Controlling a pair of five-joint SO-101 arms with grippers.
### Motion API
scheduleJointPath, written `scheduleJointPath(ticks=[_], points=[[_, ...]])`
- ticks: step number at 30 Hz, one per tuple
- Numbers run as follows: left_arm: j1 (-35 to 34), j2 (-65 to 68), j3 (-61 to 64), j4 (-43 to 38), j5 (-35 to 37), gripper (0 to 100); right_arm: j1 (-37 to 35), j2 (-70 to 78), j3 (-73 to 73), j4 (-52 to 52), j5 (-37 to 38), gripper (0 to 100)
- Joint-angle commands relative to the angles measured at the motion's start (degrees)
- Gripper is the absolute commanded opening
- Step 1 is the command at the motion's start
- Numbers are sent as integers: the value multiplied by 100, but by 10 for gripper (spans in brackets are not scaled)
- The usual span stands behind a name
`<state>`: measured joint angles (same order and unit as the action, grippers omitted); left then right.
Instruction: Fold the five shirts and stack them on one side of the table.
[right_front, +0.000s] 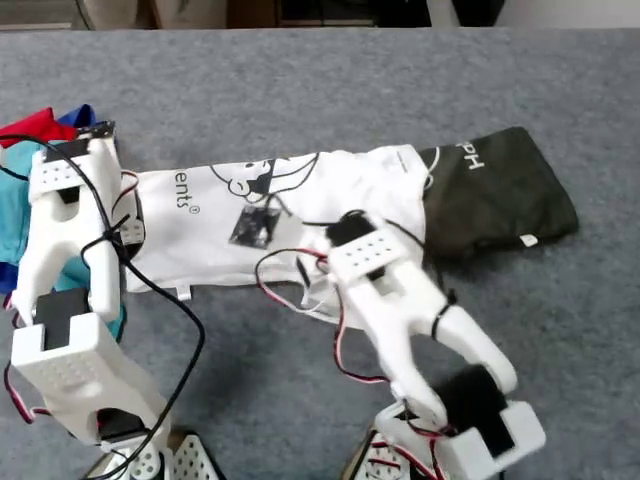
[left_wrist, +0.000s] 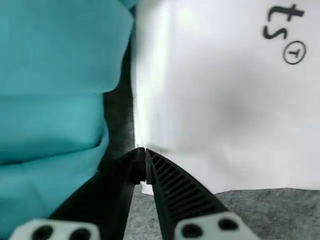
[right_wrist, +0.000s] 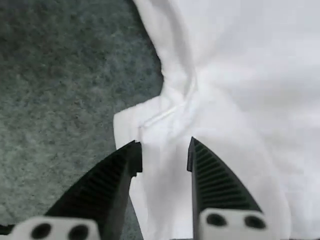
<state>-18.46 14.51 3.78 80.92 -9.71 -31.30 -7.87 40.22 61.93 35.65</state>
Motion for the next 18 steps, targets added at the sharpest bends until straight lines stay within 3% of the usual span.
scheduleJointPath(ticks=[1,8,13,18], points=[[-176,-22,-220,35,9,20,-136,180,-233,-264,70,168],[-211,-22,-229,35,9,20,-119,620,-233,-519,79,159],[-211,-13,-229,35,9,20,-119,629,-251,-475,79,5],[-185,4,-202,35,9,20,-127,514,-224,-440,70,40]])
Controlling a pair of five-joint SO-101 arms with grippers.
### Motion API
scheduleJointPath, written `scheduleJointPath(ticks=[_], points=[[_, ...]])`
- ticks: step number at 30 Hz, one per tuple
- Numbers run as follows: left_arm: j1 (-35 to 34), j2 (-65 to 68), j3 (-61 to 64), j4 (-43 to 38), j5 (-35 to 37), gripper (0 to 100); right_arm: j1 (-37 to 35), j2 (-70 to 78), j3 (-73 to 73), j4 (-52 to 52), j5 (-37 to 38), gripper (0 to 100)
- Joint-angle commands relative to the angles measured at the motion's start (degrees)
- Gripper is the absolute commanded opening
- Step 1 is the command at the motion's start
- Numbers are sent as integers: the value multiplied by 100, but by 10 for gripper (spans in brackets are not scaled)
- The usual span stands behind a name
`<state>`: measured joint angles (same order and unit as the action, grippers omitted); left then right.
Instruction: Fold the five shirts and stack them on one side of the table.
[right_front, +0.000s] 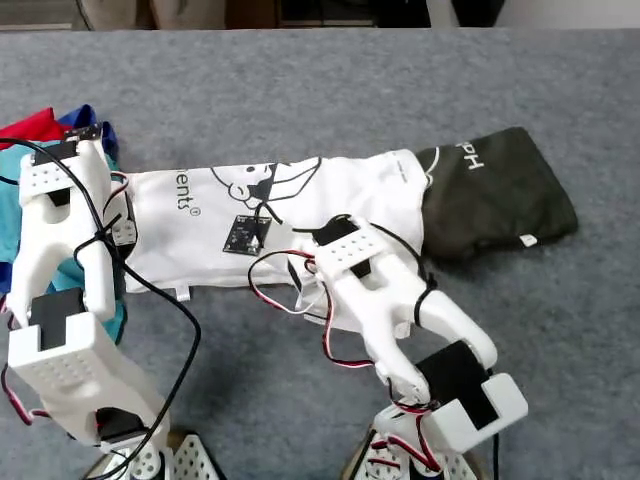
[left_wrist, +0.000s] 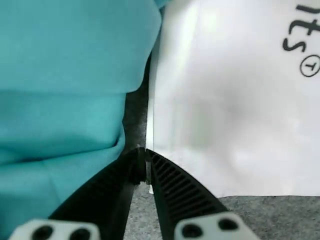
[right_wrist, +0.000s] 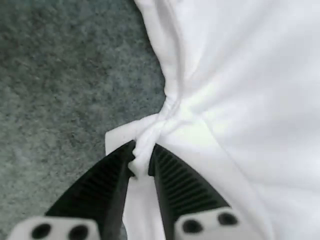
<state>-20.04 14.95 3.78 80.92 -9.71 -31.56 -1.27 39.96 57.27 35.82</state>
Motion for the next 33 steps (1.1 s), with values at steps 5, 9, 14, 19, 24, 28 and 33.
scheduleJointPath(ticks=[5,9,14,19,24,28,33], points=[[-26,-48,-220,35,9,20,-101,-435,-233,220,53,41],[-26,-66,-193,35,9,20,-101,-813,-233,457,53,41],[-9,-66,-193,35,9,20,-136,-1156,-198,826,246,41],[-9,-40,-185,44,35,20,-145,-1200,-180,914,255,41],[0,-31,-185,44,44,20,-479,-1200,330,545,264,44],[0,-31,-185,44,44,20,-374,-1200,664,79,246,45],[0,-40,-193,44,44,20,13,-1244,673,-26,255,201]])
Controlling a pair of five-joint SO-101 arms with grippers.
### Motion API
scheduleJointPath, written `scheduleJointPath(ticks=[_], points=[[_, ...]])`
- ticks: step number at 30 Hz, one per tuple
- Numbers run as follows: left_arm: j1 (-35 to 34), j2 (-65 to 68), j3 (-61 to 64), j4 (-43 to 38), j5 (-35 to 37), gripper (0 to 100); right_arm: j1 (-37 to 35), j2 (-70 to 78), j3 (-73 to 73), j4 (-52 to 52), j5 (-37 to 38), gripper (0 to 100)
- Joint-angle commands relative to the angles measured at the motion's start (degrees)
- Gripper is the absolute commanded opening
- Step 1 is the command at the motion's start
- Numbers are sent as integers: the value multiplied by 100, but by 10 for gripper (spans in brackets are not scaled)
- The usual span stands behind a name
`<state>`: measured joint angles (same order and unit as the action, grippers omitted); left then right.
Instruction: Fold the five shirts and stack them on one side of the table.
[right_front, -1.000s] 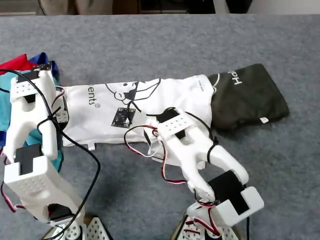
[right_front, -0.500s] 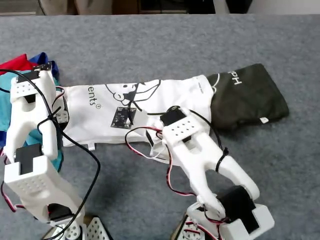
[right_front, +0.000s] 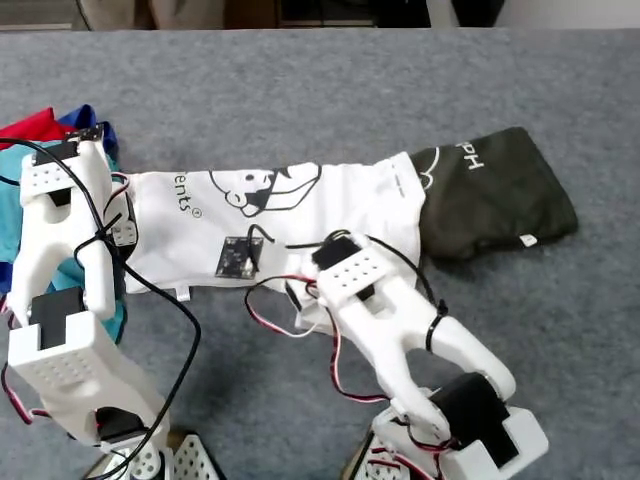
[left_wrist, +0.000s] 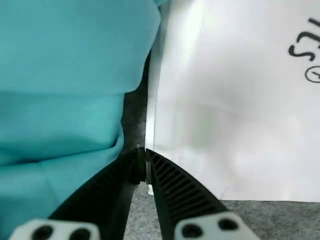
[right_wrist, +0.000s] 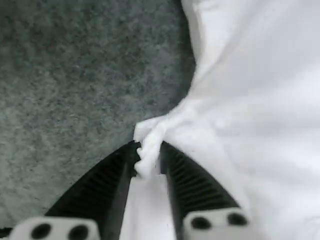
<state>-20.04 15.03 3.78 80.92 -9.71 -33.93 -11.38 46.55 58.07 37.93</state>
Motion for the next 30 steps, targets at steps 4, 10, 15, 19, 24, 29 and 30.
scheduleJointPath(ticks=[4,10,15,19,24,29,30], points=[[0,-66,-193,44,35,20,321,-233,22,79,343,258],[0,-75,-202,44,18,20,233,-716,-163,1152,475,238],[9,-48,-237,35,35,20,-312,-1947,-198,2048,422,245],[176,-48,-237,26,35,20,92,-2703,-224,1916,264,278],[659,-75,-316,-9,193,20,1587,-2633,-224,800,220,95],[1081,163,-738,-440,668,20,2536,-1508,-435,-255,255,48],[1152,312,-853,-484,747,20,2580,-1182,-585,-378,255,48]])
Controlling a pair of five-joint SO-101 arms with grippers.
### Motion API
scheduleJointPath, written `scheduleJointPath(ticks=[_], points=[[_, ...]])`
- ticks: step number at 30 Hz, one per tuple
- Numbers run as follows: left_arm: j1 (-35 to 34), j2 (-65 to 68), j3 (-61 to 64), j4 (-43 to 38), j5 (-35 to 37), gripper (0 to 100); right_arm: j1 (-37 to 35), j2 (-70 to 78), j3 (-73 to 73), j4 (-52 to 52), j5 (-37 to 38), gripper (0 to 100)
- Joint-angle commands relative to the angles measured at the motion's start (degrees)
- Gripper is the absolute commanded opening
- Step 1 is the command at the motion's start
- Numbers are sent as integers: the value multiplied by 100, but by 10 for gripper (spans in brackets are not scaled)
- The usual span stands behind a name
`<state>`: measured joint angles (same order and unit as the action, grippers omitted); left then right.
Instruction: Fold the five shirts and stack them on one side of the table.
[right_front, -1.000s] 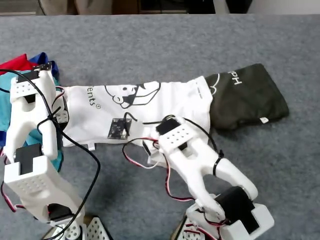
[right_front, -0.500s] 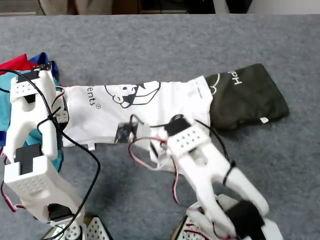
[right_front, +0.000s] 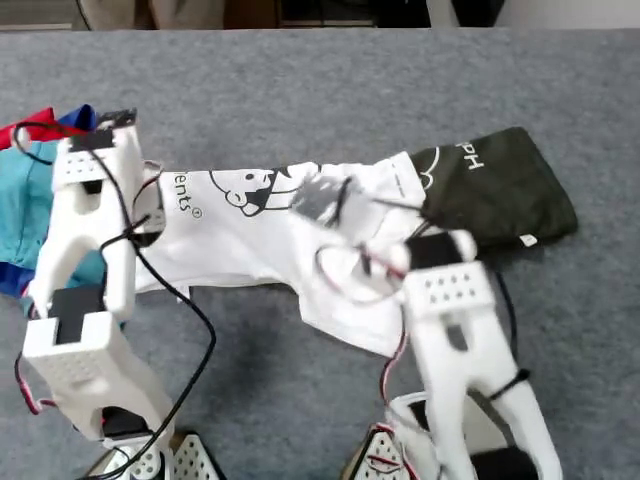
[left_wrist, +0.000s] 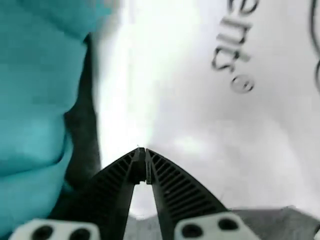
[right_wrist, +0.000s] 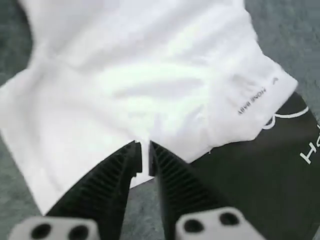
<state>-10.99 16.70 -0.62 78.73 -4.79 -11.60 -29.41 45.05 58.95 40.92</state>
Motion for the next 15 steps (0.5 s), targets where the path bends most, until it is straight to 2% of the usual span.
scheduleJointPath(ticks=[1,6,10,15], points=[[308,338,-563,-202,299,20,365,963,-620,-563,-70,48],[185,1393,-1125,396,273,19,514,2809,-1771,-809,-88,48],[-308,1367,-1160,404,-202,19,901,4145,-2923,-791,-202,47],[-527,1385,-1064,413,-756,19,1358,5051,-4330,-167,-334,2]])
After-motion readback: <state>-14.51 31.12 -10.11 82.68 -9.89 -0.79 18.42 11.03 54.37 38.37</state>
